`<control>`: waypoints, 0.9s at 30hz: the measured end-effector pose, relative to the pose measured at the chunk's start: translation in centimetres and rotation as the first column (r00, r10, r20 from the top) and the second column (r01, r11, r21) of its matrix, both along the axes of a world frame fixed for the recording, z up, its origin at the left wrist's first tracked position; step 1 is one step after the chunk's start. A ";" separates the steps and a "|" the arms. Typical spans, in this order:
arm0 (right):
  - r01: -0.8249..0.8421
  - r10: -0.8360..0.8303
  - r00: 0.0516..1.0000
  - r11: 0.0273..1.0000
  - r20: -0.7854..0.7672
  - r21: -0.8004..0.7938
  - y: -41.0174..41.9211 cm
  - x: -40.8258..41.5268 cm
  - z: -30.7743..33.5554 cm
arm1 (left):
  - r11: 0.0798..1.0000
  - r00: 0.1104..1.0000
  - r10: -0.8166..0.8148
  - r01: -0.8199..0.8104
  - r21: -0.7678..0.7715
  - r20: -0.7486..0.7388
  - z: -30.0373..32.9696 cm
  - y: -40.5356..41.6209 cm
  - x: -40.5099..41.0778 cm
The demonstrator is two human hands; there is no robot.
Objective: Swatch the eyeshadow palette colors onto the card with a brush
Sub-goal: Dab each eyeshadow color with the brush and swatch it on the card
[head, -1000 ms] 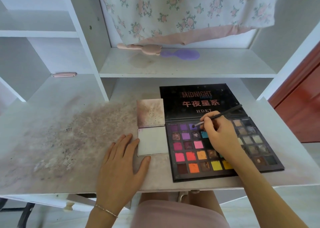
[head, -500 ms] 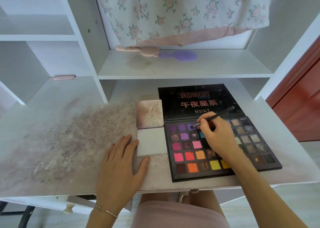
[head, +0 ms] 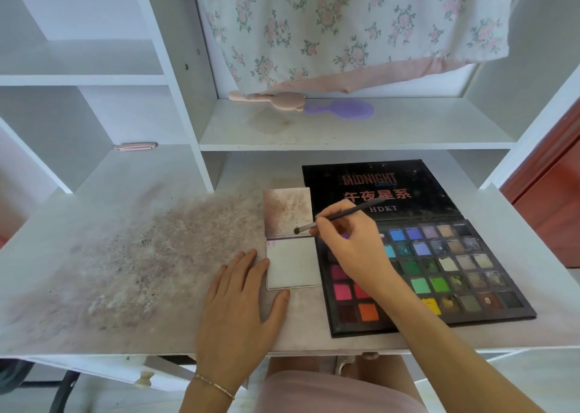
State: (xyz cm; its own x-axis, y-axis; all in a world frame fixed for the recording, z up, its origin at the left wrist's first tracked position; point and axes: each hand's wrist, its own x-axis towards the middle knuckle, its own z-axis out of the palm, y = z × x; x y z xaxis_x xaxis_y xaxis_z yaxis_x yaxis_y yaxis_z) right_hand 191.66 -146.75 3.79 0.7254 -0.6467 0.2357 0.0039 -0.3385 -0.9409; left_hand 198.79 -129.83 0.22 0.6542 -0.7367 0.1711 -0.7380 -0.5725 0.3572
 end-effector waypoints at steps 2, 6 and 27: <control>-0.036 0.036 0.998 0.999 -0.048 -0.004 0.4 1.1 -0.2 | 1.000 1.000 0.002 -0.002 -0.001 -0.014 0.0 0.0 0.0; -0.048 0.046 0.993 0.999 -0.105 -0.016 0.5 1.9 -0.9 | 1.000 1.000 0.002 -0.002 0.007 -0.008 0.0 0.1 0.0; -0.064 0.048 0.985 0.994 -0.166 -0.093 0.4 2.0 -1.4 | 1.000 1.000 0.013 -0.013 -0.012 -0.005 -0.2 0.0 -0.1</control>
